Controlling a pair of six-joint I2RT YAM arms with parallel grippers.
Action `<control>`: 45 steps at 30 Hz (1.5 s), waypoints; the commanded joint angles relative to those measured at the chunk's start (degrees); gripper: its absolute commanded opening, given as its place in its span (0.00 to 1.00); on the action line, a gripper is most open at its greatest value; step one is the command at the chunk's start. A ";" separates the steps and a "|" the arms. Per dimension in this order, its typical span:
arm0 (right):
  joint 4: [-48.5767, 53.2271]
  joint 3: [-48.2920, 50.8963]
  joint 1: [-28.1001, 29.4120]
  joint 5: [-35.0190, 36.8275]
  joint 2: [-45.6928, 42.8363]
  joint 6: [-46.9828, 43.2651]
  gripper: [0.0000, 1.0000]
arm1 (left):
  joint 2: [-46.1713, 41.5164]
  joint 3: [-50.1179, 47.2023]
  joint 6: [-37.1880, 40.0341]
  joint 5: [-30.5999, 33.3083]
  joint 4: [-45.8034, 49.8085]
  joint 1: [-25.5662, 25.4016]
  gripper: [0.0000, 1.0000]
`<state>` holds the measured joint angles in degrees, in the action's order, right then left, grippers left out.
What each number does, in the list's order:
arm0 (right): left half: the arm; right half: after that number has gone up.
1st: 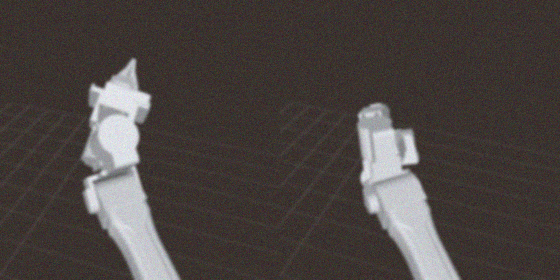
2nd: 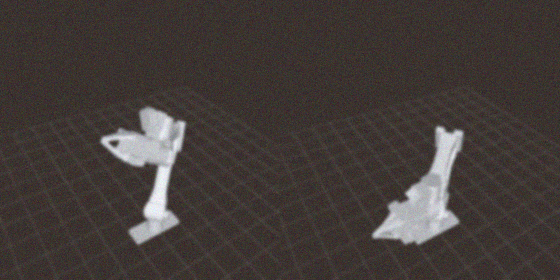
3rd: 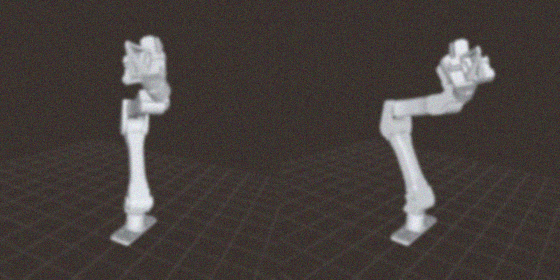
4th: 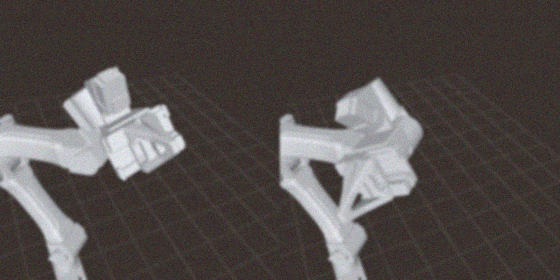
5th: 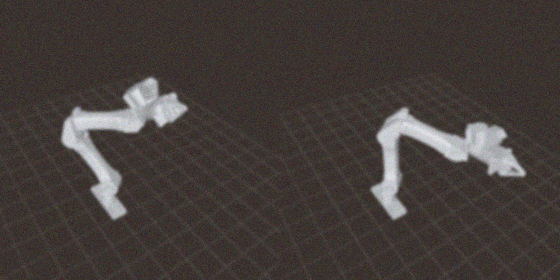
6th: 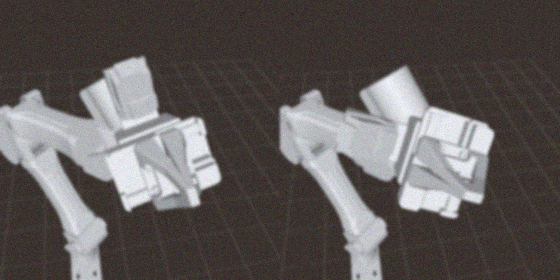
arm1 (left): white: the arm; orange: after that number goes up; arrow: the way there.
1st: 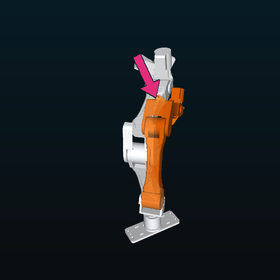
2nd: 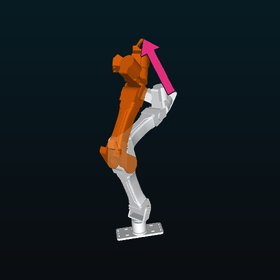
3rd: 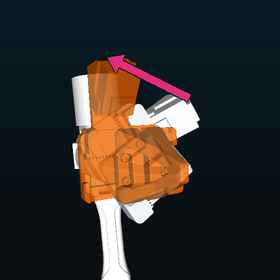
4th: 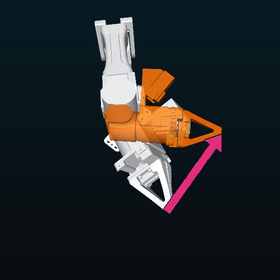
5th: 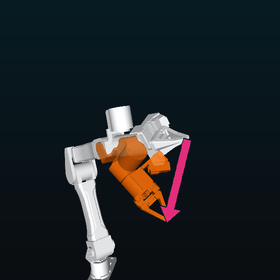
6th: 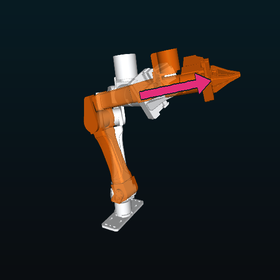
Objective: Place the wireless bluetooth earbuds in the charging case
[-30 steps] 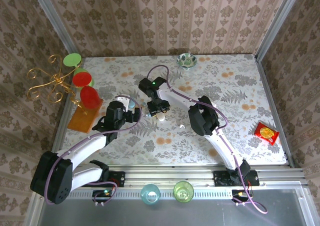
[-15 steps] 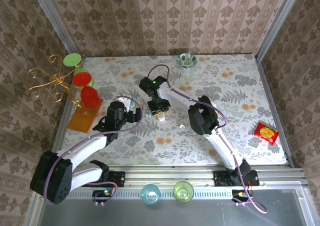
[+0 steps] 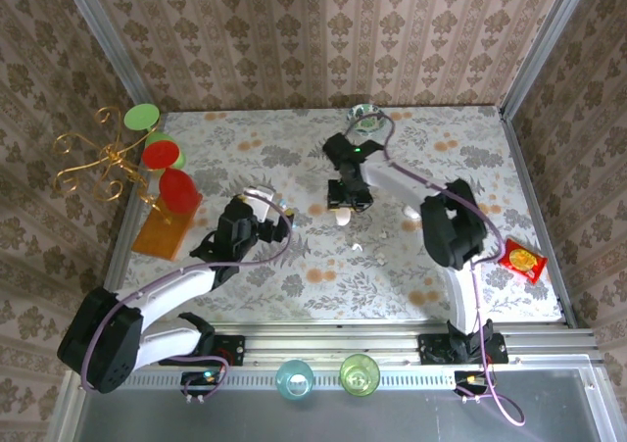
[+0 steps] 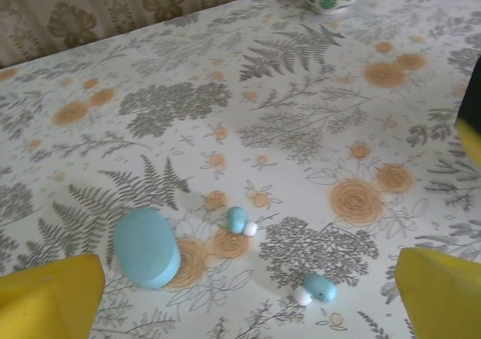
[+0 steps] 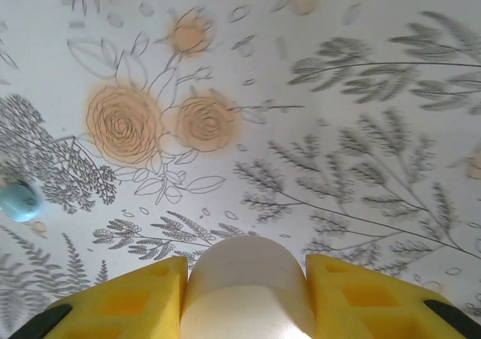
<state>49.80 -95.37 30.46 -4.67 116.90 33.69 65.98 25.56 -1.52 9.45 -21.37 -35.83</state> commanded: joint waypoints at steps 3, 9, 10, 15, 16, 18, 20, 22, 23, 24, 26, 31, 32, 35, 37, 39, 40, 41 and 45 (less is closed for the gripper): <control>-11.22 8.81 -4.69 -6.38 -7.38 8.52 0.41 | 3.35 1.78 8.14 -2.16 -4.68 -4.73 1.00; -15.06 14.10 -7.70 -9.94 -12.25 12.20 0.40 | 9.74 3.55 19.78 -1.95 -11.90 -12.43 1.00; -16.10 15.02 -8.21 -11.05 -12.97 13.20 0.40 | 10.92 3.53 21.34 -1.12 -14.31 -13.60 1.00; -20.60 18.40 -10.38 -16.34 -16.79 17.04 0.40 | 19.31 3.62 28.21 0.41 -30.80 -17.70 1.00; -21.07 18.92 -10.57 -16.95 -17.39 17.59 0.40 | 20.94 3.70 28.97 -0.05 -33.91 -17.94 0.99; -21.91 19.89 -11.11 -18.66 -18.71 18.62 0.40 | 24.68 4.04 30.51 -1.63 -40.44 -18.32 0.98; -22.42 20.68 -11.60 -20.21 -19.56 19.59 0.40 | 28.06 4.85 32.42 -3.21 -45.98 -18.32 0.96; -22.95 21.48 -11.92 -21.49 -20.28 20.60 0.40 | 31.30 6.13 33.41 -3.80 -50.28 -18.24 0.94; -23.44 21.96 -12.18 -22.01 -20.81 21.16 0.39 | 32.72 6.80 33.81 -4.41 -51.76 -18.22 0.94; -23.86 22.52 -12.35 -22.54 -21.21 21.55 0.39 | 33.72 7.65 34.18 -4.86 -52.19 -18.22 0.93; -24.13 23.01 -12.86 -23.48 -21.61 22.14 0.39 | 35.00 9.07 34.46 -5.29 -52.22 -18.19 0.91; -25.05 24.13 -13.46 -25.20 -22.56 23.29 0.39 | 37.40 11.71 34.84 -5.31 -52.46 -17.69 0.84; -25.47 24.35 -13.52 -25.53 -22.72 23.50 0.38 | 37.84 12.16 34.90 -5.33 -52.46 -17.50 0.82; -26.16 24.71 -13.59 -26.42 -23.14 24.09 0.38 | 38.76 13.05 35.08 -5.62 -52.46 -16.87 0.78; -26.49 24.73 -13.65 -26.84 -23.32 24.13 0.38 | 39.13 13.36 34.92 -6.25 -52.46 -16.41 0.76; -26.44 24.79 -13.58 -27.27 -23.49 24.14 0.39 | 39.50 13.63 34.85 -6.91 -52.46 -16.04 0.73; -26.49 24.80 -13.70 -27.39 -23.66 24.00 0.38 | 39.63 13.79 34.81 -7.16 -52.46 -15.92 0.72; -26.35 24.79 -13.69 -27.54 -23.69 24.05 0.39 | 39.74 13.81 34.82 -7.30 -52.46 -15.87 0.70; -26.68 24.79 -13.67 -28.02 -23.76 24.14 0.38 | 39.93 14.08 34.92 -7.72 -52.42 -15.80 0.65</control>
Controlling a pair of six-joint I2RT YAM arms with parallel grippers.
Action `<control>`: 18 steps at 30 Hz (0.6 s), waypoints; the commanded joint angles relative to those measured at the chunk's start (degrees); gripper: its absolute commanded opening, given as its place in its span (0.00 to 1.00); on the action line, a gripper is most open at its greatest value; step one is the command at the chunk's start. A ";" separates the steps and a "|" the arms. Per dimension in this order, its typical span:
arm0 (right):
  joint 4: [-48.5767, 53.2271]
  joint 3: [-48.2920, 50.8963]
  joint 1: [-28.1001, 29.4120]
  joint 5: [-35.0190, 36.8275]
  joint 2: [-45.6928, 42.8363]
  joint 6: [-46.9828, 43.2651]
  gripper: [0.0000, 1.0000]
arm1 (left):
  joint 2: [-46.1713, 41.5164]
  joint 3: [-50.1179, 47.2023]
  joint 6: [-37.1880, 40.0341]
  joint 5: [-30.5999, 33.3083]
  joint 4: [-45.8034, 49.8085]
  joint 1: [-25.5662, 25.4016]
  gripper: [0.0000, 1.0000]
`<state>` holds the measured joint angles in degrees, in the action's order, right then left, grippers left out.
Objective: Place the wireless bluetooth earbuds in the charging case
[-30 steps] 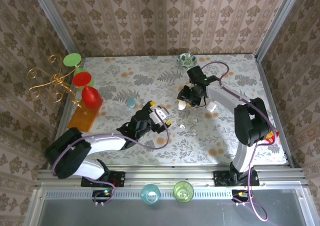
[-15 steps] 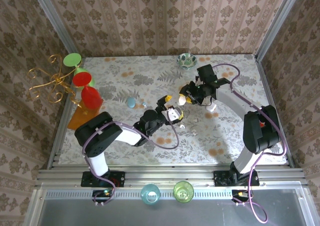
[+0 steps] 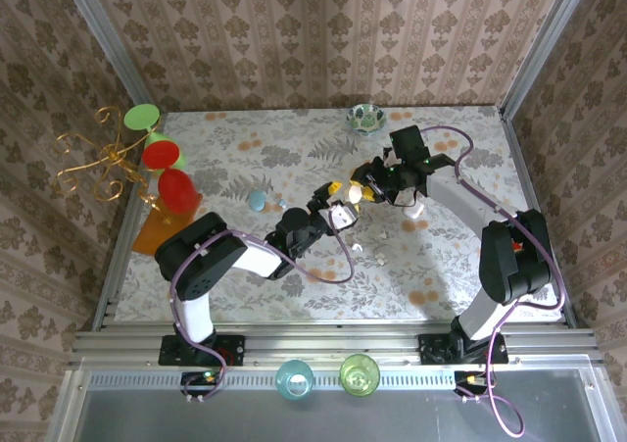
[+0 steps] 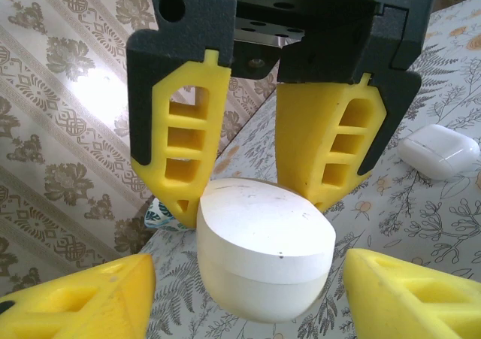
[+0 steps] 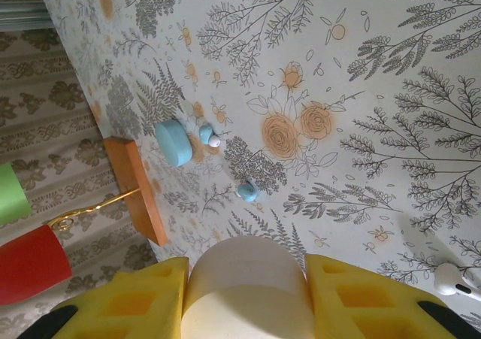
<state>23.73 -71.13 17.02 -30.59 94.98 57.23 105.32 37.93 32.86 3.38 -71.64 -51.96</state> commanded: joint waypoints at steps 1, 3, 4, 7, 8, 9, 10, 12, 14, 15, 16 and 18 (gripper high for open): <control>-0.54 0.56 -0.23 -2.11 -1.82 0.52 0.38 | 0.59 1.78 0.46 -1.77 -2.19 0.34 0.64; -0.51 0.60 -0.26 -2.08 -1.73 0.37 0.39 | 0.60 1.96 0.50 -1.91 -2.10 0.35 0.63; -0.45 0.64 -0.36 -2.23 -1.76 0.42 0.39 | 0.60 2.05 0.52 -1.97 -2.15 0.36 0.63; -0.46 0.60 -0.37 -2.61 -1.56 0.34 0.39 | 0.67 2.32 0.54 -2.15 -2.10 0.35 0.61; -0.51 0.64 -0.36 -2.63 -1.60 0.27 0.39 | 0.68 2.40 0.56 -2.08 -2.11 0.32 0.60; -0.45 0.58 -0.27 -2.63 -1.62 0.29 0.39 | 0.81 2.41 0.63 -2.06 -2.11 0.33 0.58; -0.50 0.60 -0.25 -2.68 -1.72 0.34 0.39 | 0.79 2.47 0.66 -2.14 -2.10 0.32 0.56; -0.50 0.56 -0.23 -2.79 -1.73 0.12 0.39 | 0.87 2.50 0.73 -2.07 -2.11 0.35 0.53; -0.35 0.54 -0.25 -2.90 -1.73 0.03 0.39 | 0.88 2.50 0.81 -2.11 -2.10 0.30 0.48; -0.16 0.56 -0.28 -2.90 -1.73 -0.04 0.39 | 0.85 2.43 0.78 -2.16 -2.10 0.37 0.46; -0.16 0.56 -0.39 -2.97 -1.73 -0.09 0.39 | 0.82 2.41 0.79 -2.20 -2.16 0.35 0.44; -0.13 0.64 -0.27 -2.98 -1.81 0.02 0.39 | 0.71 2.22 0.75 -2.17 -2.12 0.29 0.41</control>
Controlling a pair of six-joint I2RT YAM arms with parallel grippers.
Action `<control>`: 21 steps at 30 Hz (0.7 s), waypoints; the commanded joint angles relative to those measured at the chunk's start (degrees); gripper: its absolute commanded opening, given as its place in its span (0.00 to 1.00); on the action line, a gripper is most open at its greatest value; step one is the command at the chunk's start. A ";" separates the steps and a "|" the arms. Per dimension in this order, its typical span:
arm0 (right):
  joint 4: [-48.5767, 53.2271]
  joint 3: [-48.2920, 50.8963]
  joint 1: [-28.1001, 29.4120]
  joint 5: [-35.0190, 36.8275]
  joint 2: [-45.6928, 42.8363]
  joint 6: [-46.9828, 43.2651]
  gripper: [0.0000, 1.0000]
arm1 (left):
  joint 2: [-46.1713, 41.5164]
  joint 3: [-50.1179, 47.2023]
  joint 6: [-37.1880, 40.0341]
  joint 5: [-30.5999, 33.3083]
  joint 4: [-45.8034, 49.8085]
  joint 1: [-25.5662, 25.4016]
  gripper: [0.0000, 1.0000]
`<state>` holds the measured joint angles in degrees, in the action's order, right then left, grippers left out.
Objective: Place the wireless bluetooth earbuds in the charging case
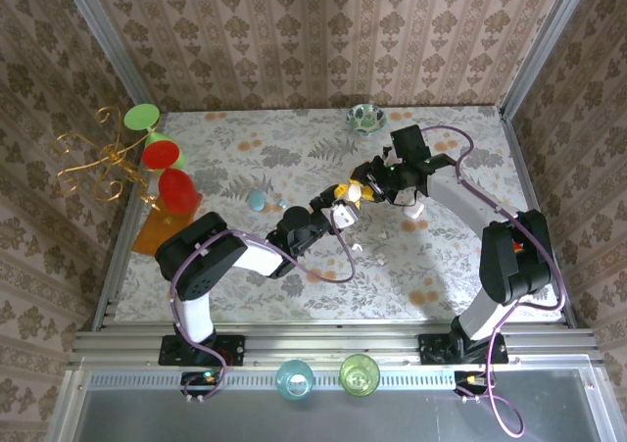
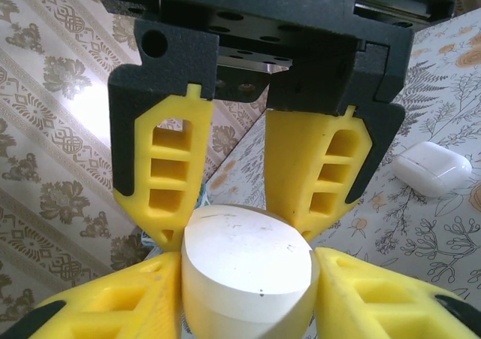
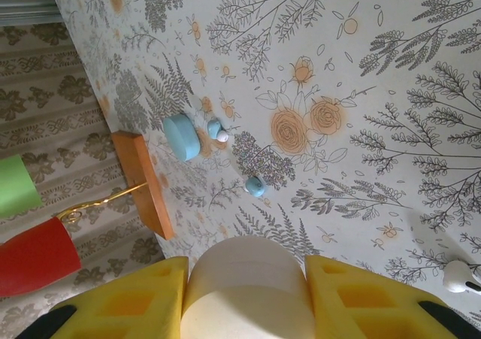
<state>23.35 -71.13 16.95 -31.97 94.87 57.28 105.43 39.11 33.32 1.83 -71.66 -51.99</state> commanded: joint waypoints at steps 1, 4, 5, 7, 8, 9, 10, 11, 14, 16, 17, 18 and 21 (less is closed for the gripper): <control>0.28 0.60 -0.21 -1.61 -1.83 -0.02 0.40 | 0.58 0.92 0.31 -0.60 -2.15 0.39 0.40; 0.06 0.62 -0.22 -1.69 -2.38 0.12 0.40 | 0.34 0.57 0.18 -0.49 -2.08 0.34 0.35; 0.10 0.64 -0.25 -1.61 -2.58 0.11 0.41 | 0.15 0.40 0.20 -0.42 -2.09 0.30 0.34; -0.14 0.81 -0.31 -1.52 -3.06 -0.17 0.44 | -0.35 0.10 -0.19 -0.46 -1.99 0.38 0.34; -0.59 1.05 -0.31 -1.44 -3.62 -0.52 0.48 | -0.62 -0.06 -0.41 -0.42 -1.87 0.37 0.33; -1.21 1.44 -0.31 -1.37 -4.31 -0.92 0.53 | -0.95 -0.33 -0.86 -0.66 -1.83 0.31 0.32; -1.91 1.96 -0.29 -1.19 -4.88 -1.16 0.56 | -1.30 -0.60 -1.27 -0.96 -1.82 0.47 0.32; -2.71 2.51 -0.42 -0.92 -5.82 -1.34 0.59 | -1.73 -0.94 -1.96 -1.12 -1.82 0.54 0.31; -4.94 4.00 -0.86 0.25 -8.87 -3.26 0.66 | -2.99 -2.25 -3.59 -2.44 -1.55 0.69 0.30; -6.11 5.79 -0.93 4.26 -12.53 -5.41 0.69 | -4.05 -3.04 -5.27 -3.93 -1.42 1.07 0.30; -6.98 7.13 -0.87 7.74 -14.60 -7.13 0.71 | -4.76 -3.48 -6.38 -4.64 -1.01 1.24 0.29; -7.72 8.62 -1.05 10.70 -17.48 -8.95 0.72 | -5.70 -3.92 -7.80 -5.45 -0.55 1.46 0.27; -10.04 13.29 -1.36 18.42 -25.67 -16.28 0.78 | -8.73 -4.82 -11.41 -8.64 2.54 2.49 0.26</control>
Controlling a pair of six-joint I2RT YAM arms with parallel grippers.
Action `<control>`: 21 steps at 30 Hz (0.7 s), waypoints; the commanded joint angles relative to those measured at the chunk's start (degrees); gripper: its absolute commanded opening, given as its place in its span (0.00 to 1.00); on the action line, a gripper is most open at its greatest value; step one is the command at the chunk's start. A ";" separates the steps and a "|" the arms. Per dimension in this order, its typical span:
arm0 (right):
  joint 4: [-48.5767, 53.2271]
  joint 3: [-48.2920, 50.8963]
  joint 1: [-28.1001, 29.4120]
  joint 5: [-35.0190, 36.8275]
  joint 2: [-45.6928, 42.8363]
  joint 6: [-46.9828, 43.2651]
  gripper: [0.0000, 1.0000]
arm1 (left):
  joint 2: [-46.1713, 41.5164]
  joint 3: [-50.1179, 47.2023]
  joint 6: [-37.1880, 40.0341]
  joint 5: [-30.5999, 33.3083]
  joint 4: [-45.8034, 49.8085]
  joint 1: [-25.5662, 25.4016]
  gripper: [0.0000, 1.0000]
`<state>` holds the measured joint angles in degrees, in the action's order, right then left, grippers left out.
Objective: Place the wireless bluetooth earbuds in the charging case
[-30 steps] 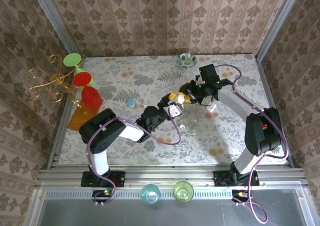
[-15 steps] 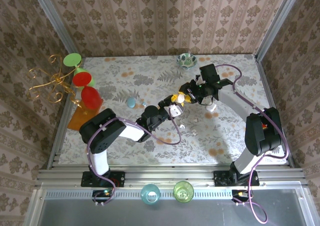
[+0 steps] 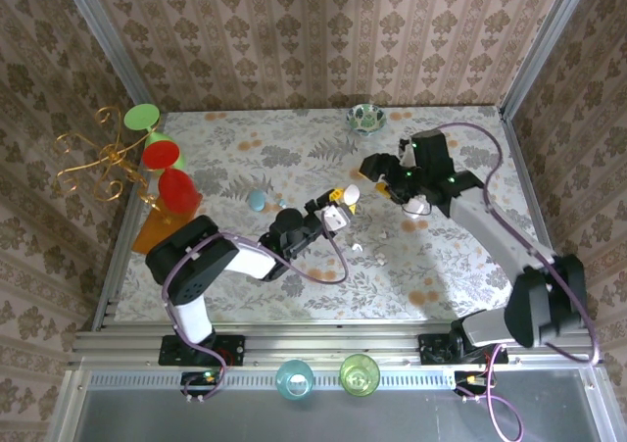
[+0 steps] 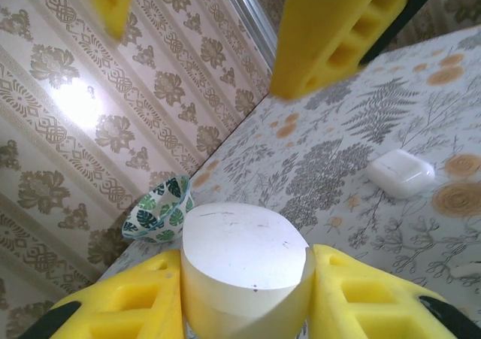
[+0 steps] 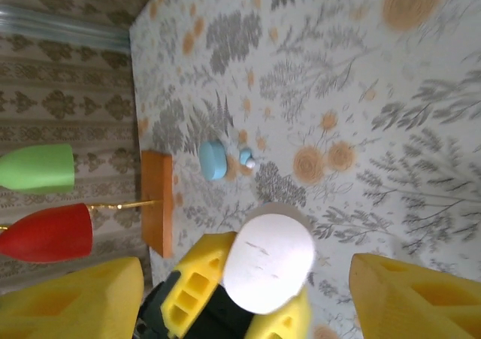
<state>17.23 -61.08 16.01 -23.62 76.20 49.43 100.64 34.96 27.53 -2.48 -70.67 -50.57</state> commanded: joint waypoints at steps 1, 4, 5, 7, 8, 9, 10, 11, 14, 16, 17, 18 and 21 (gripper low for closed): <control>-4.28 4.60 -0.45 12.34 -9.22 -10.49 0.82 | -4.89 -0.77 -6.35 -5.70 2.84 1.36 0.26; -9.19 10.87 -0.50 17.18 -17.81 -17.98 1.00 | -7.83 -0.93 -8.12 -9.34 6.97 2.04 0.26; -11.52 13.42 -0.78 16.92 -20.46 -20.52 1.00 | -8.71 -0.92 -9.16 -10.99 8.03 2.51 0.26; -13.06 15.86 -1.46 13.69 -23.96 -25.30 1.00 | -10.45 -1.02 -12.26 -14.78 9.72 3.57 0.26; -12.09 16.08 -1.77 11.19 -25.14 -27.86 1.00 | -11.32 -0.95 -14.15 -16.99 10.21 4.26 0.26; -10.85 15.94 -1.90 9.20 -26.04 -30.20 1.00 | -11.84 -0.87 -15.92 -18.92 10.37 4.98 0.25; -9.88 16.10 -1.94 6.38 -26.89 -33.40 1.00 | -12.56 -0.72 -18.21 -21.32 10.38 5.77 0.24; -9.61 16.90 -1.95 2.35 -27.86 -37.67 1.00 | -13.30 -0.34 -20.40 -23.83 10.76 6.48 0.24; -7.39 19.20 -1.90 -6.90 -30.85 -49.89 1.00 | -15.51 1.01 -23.39 -33.59 13.21 7.90 0.29; -4.85 19.64 -1.92 -10.27 -32.05 -55.65 1.00 | -16.87 1.40 -23.22 -37.22 15.58 7.98 0.28; -3.69 19.43 -1.91 -12.41 -32.23 -57.98 1.00 | -17.64 1.59 -23.23 -38.41 16.75 8.01 0.27; -2.98 19.17 -1.94 -14.61 -32.17 -59.55 0.99 | -18.45 1.62 -23.31 -39.03 17.74 7.95 0.27; -2.84 19.33 -1.71 -20.17 -31.67 -63.80 0.94 | -20.21 1.34 -24.92 -40.11 18.20 8.24 0.27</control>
<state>12.38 -42.13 14.09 -34.30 44.82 -4.01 82.72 34.92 5.98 -36.42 -54.41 -42.70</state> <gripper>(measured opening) 0.953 0.341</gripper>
